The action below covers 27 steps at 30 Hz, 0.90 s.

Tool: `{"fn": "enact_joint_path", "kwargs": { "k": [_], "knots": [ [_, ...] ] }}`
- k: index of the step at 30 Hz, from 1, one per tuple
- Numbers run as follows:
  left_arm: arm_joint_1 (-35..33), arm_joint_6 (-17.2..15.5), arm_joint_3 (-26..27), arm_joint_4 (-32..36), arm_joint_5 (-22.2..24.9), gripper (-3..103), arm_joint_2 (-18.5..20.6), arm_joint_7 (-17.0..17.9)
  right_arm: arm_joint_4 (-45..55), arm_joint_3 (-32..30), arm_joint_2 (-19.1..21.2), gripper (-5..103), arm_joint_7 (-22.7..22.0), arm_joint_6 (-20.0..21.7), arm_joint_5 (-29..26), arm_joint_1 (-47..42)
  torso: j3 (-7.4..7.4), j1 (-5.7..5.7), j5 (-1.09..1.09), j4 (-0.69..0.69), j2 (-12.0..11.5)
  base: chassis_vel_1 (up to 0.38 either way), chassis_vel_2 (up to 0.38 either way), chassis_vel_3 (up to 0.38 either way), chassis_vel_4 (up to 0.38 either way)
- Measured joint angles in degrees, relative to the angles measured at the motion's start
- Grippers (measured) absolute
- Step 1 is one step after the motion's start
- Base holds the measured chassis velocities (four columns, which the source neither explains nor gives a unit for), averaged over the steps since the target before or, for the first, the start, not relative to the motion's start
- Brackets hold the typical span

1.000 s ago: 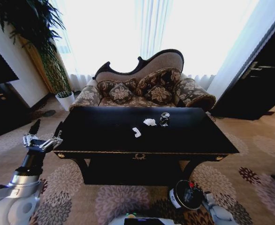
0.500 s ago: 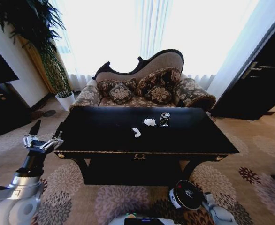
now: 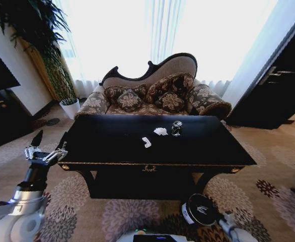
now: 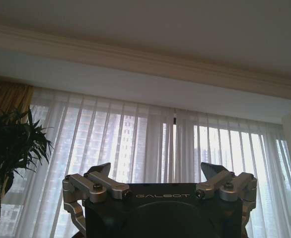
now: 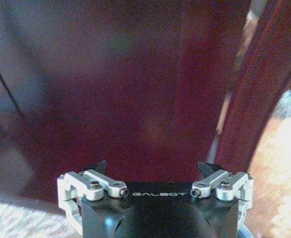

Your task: Move to the front of the table and place the trash on the table into the trash bin.

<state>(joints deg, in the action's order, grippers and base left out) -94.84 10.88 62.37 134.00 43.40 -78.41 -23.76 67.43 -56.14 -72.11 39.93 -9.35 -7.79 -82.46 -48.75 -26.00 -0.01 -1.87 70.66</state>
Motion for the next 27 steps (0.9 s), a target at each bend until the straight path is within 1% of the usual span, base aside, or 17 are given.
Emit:
{"fn": "enact_joint_path", "kwargs": {
  "k": [1, 2, 5, 6, 9, 10, 14, 19, 21, 26, 27],
  "knots": [
    [0.0, 0.0, 0.0, 0.0, 0.0, 100, 0.0, 0.0, 0.0, 0.0, 0.0, 100, 0.0, 0.0, 0.0, 0.0, 0.0, 0.0, 0.0, 0.0, 0.0, 0.0, 0.0, 0.0, 0.0],
    [0.0, 0.0, -0.2, 0.0, -0.3, 100, -0.1, 0.0, 2.6, -2.0, -0.3, 100, 0.7, 0.0, -0.4, -1.1, 0.0, 0.0, -0.03, 0.0, 0.0, 0.0, 0.0, 0.0, 0.0],
    [-0.1, 0.0, -0.6, 0.0, -1.1, 100, -0.5, 0.0, 8.5, -5.6, -0.8, 100, 2.1, 0.3, -2.9, -3.4, 0.0, 0.0, -0.01, 0.0, 0.0, 0.0, 0.0, 0.0, 0.0],
    [-0.1, 0.0, -0.6, 0.0, -1.1, 100, -0.5, 0.0, 8.5, -5.6, -0.8, 100, 2.1, 0.3, -2.9, -3.4, 0.0, 0.0, -0.01, 0.0, 0.0, 0.0, 0.0, 0.0, 0.0],
    [-0.3, 0.0, -0.7, 0.0, -1.5, 100, -0.7, 0.0, 12.1, -7.3, -1.3, 100, 3.1, 1.0, -5.5, -4.6, 0.0, 0.0, 0.0, 0.0, 0.0, 0.0, 0.0, 0.0, 0.0],
    [-0.5, 0.0, -0.6, 0.1, -1.6, 100, -0.8, 0.0, 14.2, -8.4, -1.5, 100, 4.0, 1.3, -7.0, -5.0, 0.0, 0.0, -0.01, 0.0, 0.0, 0.0, 0.0, 0.0, 0.0],
    [-0.7, 0.1, -0.1, 0.3, -1.4, 100, -0.7, 0.1, 17.5, -10.8, -1.7, 100, 5.3, 1.5, -7.9, -5.5, 0.0, 0.0, -0.01, 0.01, 0.0, 0.0, 0.0, 0.0, 0.0],
    [-0.9, 0.1, 0.6, 0.4, -1.0, 100, -0.5, 0.2, 18.6, -12.9, -1.7, 100, 7.3, 1.4, -7.9, -5.9, 0.0, -0.01, 0.01, 0.01, 0.0, 0.0, 0.0, 0.0, 0.0],
    [-0.9, 0.2, 0.9, 0.5, -0.7, 100, -0.3, 0.3, 19.0, -14.9, -1.4, 100, 9.0, 1.1, -7.8, -6.4, 0.0, 0.0, 0.0, 0.01, 0.0, 0.0, 0.0, 0.0, 0.0],
    [-1.0, 0.2, 1.1, 0.5, -0.6, 100, -0.4, 0.4, 20.2, -17.9, -0.7, 100, 11.8, 1.0, -9.7, -7.5, 0.0, 0.0, 0.0, 0.0, 0.0, 0.0, 0.0, 0.0, 0.0],
    [-1.0, 0.2, 1.1, 0.5, -0.6, 100, -0.4, 0.4, 20.2, -17.9, -0.7, 100, 11.8, 1.0, -9.7, -7.5, 0.0, 0.0, 0.0, 0.0, 0.0, 0.0, 0.0, 0.0, 0.0]
  ]
}}
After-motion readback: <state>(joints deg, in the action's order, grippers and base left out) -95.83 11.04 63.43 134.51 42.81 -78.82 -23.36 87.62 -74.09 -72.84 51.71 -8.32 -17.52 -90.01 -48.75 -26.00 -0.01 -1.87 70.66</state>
